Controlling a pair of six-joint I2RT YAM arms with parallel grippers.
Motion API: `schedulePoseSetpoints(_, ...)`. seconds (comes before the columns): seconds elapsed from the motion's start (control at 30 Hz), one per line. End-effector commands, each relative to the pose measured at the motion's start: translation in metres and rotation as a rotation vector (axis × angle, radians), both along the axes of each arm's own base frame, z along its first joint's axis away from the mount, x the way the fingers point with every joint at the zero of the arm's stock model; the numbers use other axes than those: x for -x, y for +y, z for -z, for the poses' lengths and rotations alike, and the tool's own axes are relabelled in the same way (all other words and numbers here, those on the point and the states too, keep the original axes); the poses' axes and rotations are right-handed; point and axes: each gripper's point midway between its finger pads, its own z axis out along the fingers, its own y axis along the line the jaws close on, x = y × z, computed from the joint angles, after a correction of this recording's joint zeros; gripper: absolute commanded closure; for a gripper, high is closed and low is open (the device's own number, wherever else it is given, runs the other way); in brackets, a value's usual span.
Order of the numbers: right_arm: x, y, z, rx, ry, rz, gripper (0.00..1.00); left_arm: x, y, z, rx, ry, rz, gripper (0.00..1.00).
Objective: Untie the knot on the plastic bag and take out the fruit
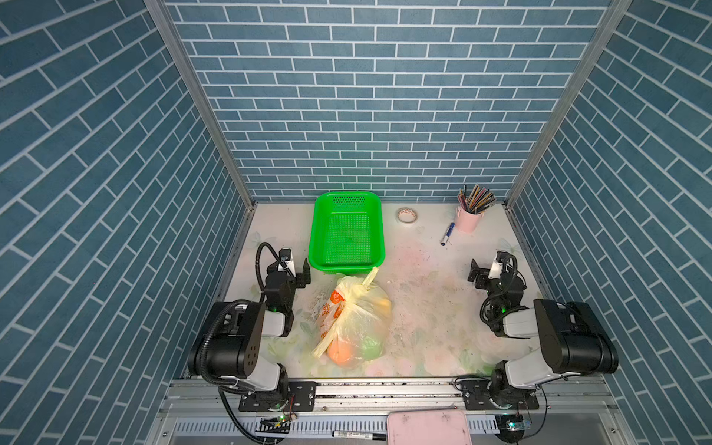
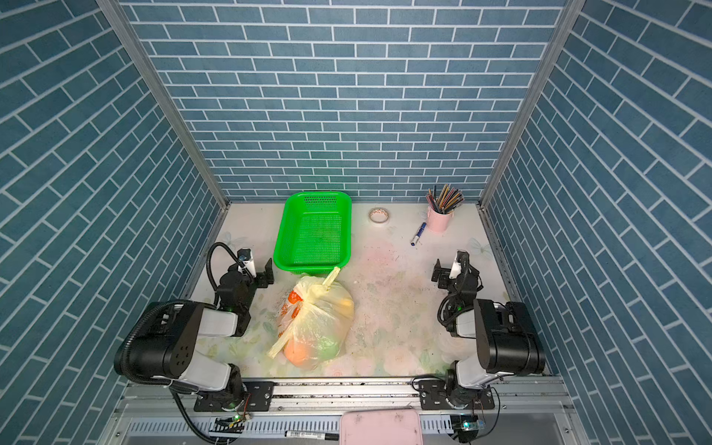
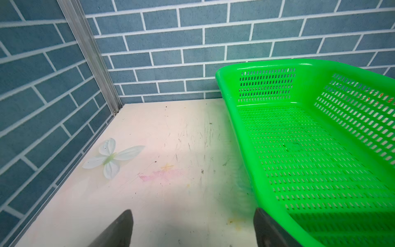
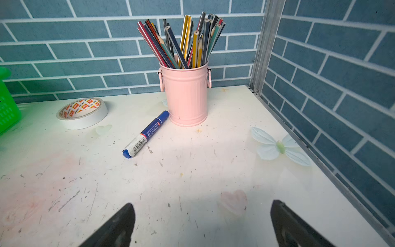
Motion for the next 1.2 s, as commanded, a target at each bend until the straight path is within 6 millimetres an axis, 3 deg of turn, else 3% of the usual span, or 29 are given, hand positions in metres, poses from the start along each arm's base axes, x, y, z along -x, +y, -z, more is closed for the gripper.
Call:
schedulePoseSetpoints(0.0,-0.004,0.001,-0.008,0.038,-0.023,-0.018,0.01,-0.004,-0.001,-0.011,0.007,-0.038,0.004,0.12)
schedulePoseSetpoints(0.73,-0.002,0.001,-0.011,0.037,-0.036,-0.018,0.03,-0.004,-0.001,-0.011,0.008,-0.038,0.004,0.12)
schedulePoseSetpoints(0.93,0.010,-0.003,-0.039,0.036,-0.094,0.011,0.03,-0.004,-0.002,-0.011,0.005,-0.040,0.010,0.12)
schedulePoseSetpoints(1.07,0.014,-0.006,-0.077,-0.018,-0.145,0.042,0.05,-0.003,-0.013,-0.017,-0.013,-0.046,0.067,0.12)
schedulePoseSetpoints(1.17,0.014,0.000,-0.100,-0.111,-0.132,0.017,0.08,0.002,-0.006,-0.028,-0.002,-0.057,0.014,0.12)
